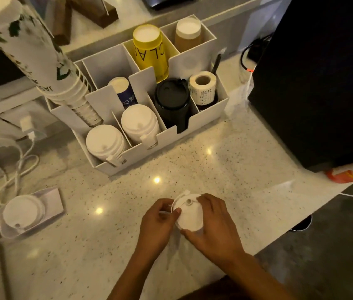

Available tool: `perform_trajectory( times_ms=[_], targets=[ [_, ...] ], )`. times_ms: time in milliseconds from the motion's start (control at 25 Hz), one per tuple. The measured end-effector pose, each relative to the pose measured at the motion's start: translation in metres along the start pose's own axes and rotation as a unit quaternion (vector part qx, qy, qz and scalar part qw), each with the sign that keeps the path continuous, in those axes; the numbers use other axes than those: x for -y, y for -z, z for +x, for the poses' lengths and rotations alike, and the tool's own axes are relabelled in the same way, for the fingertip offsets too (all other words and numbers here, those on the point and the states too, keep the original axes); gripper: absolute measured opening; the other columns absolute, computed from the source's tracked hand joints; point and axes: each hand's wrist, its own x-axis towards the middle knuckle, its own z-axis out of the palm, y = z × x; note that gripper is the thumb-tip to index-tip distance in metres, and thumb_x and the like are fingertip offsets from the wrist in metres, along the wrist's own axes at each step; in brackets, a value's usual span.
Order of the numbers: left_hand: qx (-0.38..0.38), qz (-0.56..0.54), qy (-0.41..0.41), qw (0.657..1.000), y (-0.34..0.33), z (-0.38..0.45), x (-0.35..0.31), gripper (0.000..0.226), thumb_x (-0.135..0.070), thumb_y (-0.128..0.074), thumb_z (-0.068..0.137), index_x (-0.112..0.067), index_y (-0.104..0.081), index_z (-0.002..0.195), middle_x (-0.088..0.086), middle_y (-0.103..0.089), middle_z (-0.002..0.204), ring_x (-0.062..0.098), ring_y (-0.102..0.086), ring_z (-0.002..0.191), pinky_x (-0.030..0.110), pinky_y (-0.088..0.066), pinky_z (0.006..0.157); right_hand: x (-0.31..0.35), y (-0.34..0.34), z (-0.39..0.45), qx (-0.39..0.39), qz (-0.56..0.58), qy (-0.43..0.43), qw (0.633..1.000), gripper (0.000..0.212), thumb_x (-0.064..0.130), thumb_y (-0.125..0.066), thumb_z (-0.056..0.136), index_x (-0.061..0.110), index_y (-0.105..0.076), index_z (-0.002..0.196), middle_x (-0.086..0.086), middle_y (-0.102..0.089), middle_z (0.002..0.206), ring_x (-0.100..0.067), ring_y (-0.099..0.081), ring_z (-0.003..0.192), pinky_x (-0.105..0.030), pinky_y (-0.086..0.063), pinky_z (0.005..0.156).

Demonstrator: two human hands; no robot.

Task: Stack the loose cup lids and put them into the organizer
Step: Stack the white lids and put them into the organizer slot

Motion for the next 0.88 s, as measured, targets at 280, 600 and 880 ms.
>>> perform_trajectory(
  times_ms=[280,600,880],
  targets=[
    [-0.019,0.095,0.002,0.995,-0.018,0.021,0.008,0.019,-0.035,-0.071,0.088,-0.033,-0.067,0.106,-0.011,-0.064,0.102,-0.003,-0.058,0.086,0.009,-0.038,0.070,-0.008,-0.006,0.008,0.017,-0.055,-0.006,0.998,0.072,0.060,-0.067,0.077,0.015,-0.054,0.132,-0.002,-0.063,0.126,-0.021,-0.055,0.113,-0.036,-0.053,0.090],
    [-0.023,0.148,0.011,0.989,-0.021,0.026,0.017,0.026,-0.037,-0.074,0.086,-0.030,-0.065,0.109,-0.009,-0.064,0.094,0.003,-0.060,0.083,0.018,-0.047,0.071,-0.014,-0.010,0.012,0.073,-0.105,0.012,0.992,0.082,0.054,-0.073,0.078,0.014,-0.045,0.144,-0.005,-0.055,0.143,-0.025,-0.049,0.128,-0.038,-0.049,0.099],
    [-0.025,0.165,0.000,0.986,-0.025,0.020,0.018,0.027,-0.038,-0.068,0.090,-0.027,-0.062,0.114,-0.006,-0.060,0.102,0.006,-0.058,0.087,0.015,-0.042,0.069,-0.025,-0.016,0.011,0.107,-0.082,0.021,0.991,0.090,0.055,-0.066,0.086,0.018,-0.024,0.156,-0.002,-0.034,0.161,-0.022,-0.031,0.147,-0.039,-0.035,0.116]
  ],
)
